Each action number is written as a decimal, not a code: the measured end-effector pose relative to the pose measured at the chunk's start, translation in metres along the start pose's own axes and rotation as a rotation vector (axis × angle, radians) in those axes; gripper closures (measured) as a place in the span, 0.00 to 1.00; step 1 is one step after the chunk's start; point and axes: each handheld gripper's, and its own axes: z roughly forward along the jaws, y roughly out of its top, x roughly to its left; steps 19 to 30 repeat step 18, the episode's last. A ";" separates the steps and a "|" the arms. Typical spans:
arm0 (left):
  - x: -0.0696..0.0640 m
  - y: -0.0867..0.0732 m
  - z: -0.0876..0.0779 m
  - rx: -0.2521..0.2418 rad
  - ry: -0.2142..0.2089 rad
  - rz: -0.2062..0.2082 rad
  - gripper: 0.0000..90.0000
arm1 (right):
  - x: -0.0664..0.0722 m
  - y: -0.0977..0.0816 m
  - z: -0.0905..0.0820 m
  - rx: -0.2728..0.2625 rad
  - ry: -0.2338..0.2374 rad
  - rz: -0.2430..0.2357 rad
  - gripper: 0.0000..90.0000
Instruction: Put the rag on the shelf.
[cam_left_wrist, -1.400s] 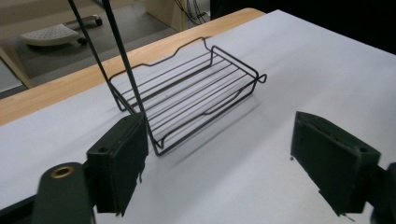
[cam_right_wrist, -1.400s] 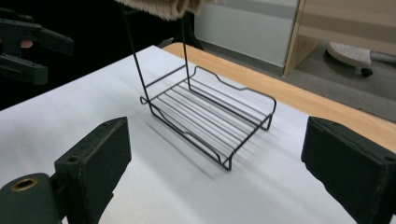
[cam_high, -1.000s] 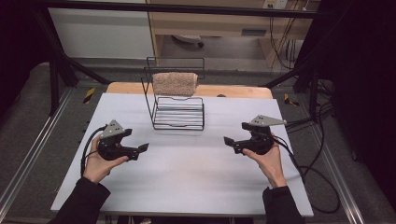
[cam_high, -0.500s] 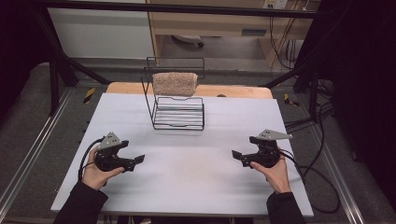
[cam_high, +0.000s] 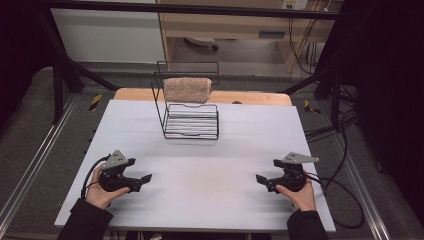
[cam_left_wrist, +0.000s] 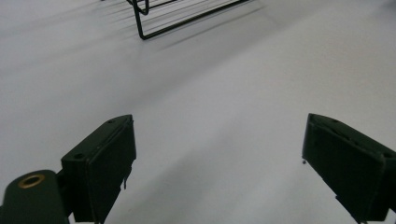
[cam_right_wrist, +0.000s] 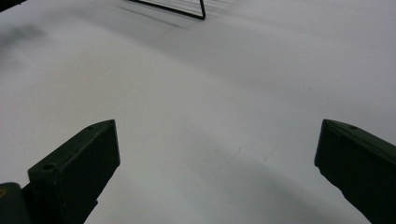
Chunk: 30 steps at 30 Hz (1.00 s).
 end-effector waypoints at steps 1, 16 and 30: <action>0.000 -0.001 0.000 0.002 0.000 0.004 0.11 | -0.001 -0.002 -0.001 0.006 0.001 0.004 0.01; 0.004 -0.015 -0.001 0.009 0.012 -0.020 0.11 | -0.005 -0.015 -0.004 0.030 -0.008 0.015 0.01; 0.005 -0.015 -0.001 0.011 0.012 -0.019 0.11 | -0.005 -0.015 -0.004 0.034 -0.008 0.015 0.01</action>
